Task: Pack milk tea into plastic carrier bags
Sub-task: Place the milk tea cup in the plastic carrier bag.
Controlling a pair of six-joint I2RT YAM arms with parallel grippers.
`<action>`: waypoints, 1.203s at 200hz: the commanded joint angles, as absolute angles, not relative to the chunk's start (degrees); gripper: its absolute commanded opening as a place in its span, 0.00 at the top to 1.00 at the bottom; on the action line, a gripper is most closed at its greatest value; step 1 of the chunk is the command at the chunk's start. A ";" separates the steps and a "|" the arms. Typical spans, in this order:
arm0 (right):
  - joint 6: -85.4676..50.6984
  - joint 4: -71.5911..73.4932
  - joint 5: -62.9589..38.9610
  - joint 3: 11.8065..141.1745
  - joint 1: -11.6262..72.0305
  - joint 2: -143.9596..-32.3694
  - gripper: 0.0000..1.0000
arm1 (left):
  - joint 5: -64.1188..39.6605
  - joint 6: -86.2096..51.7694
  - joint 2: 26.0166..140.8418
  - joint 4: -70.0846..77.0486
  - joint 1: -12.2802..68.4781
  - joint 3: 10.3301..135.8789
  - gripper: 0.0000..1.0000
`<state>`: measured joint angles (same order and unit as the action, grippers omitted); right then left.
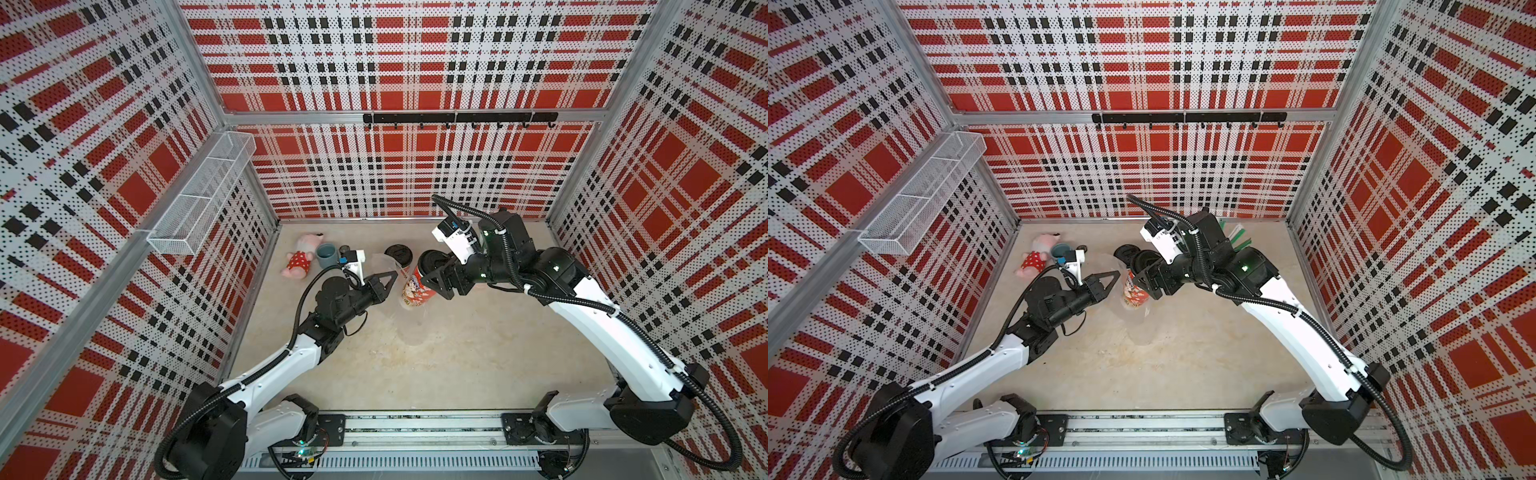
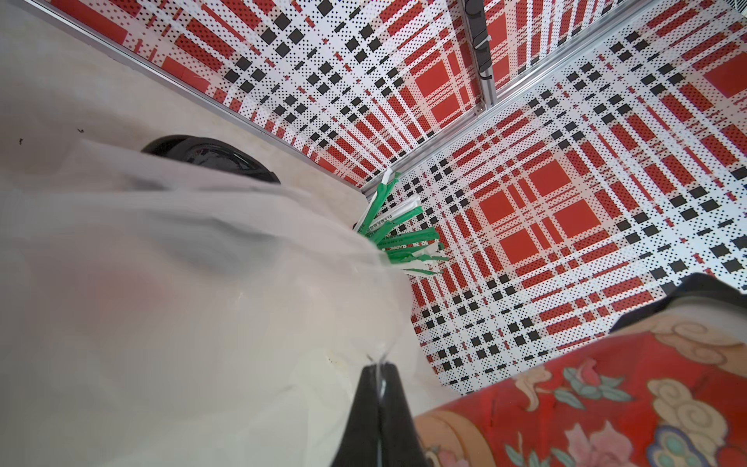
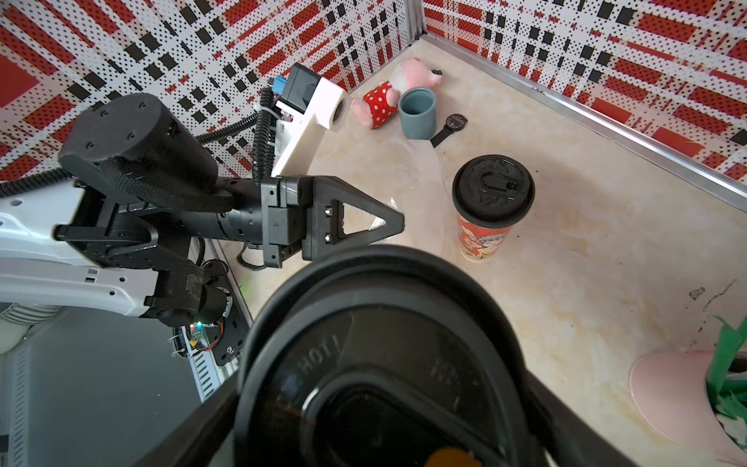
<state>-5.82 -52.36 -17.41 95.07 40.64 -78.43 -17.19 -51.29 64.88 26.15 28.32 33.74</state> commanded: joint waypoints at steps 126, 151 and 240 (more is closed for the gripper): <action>-3.64 -54.51 -15.50 95.70 41.57 -82.44 0.17 | -17.75 -51.59 64.42 28.21 27.51 33.00 0.98; -3.49 -54.49 -14.08 94.60 42.80 -84.18 0.16 | -17.75 -51.76 64.34 28.40 27.48 32.78 0.98; -4.66 -52.37 -14.22 92.02 42.80 -87.37 0.10 | -17.49 -51.94 63.53 28.75 27.34 31.99 0.98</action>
